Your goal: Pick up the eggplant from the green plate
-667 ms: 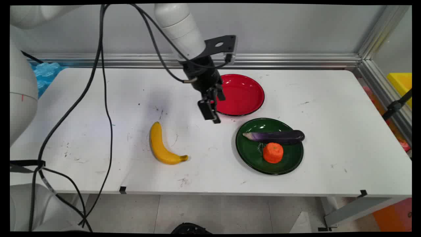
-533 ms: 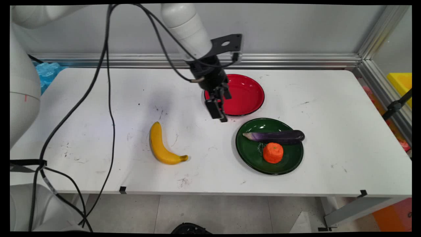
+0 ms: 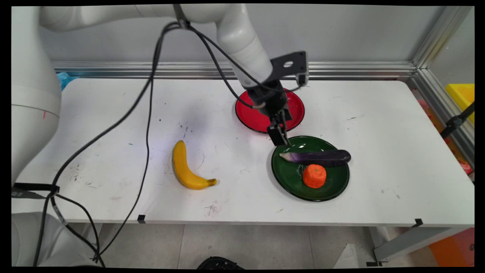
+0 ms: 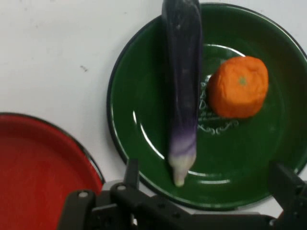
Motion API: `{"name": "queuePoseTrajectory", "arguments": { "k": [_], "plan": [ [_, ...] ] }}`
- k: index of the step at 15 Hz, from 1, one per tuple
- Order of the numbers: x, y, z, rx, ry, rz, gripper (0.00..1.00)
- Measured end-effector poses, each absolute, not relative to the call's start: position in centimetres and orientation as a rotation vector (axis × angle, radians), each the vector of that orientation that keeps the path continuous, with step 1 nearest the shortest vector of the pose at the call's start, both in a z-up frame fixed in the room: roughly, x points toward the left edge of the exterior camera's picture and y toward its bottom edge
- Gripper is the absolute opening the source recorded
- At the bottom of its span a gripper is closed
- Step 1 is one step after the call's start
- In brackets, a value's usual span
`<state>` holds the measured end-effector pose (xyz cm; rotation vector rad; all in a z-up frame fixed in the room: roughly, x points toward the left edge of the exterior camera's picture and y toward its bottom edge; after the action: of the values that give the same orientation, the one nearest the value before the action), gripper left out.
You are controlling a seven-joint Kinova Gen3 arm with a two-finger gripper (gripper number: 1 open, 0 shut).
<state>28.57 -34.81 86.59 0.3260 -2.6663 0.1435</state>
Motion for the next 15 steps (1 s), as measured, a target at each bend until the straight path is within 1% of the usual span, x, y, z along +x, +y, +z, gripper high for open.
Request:
{"name": "queuePoseTrajectory", "arguments": {
  "k": [9, 15],
  "plan": [
    [25.6, -35.4, 79.6, 0.280, -2.660, 0.185, 1.00],
    [24.5, -35.9, 76.5, 0.262, -2.646, 0.197, 1.00]
  ]
}}
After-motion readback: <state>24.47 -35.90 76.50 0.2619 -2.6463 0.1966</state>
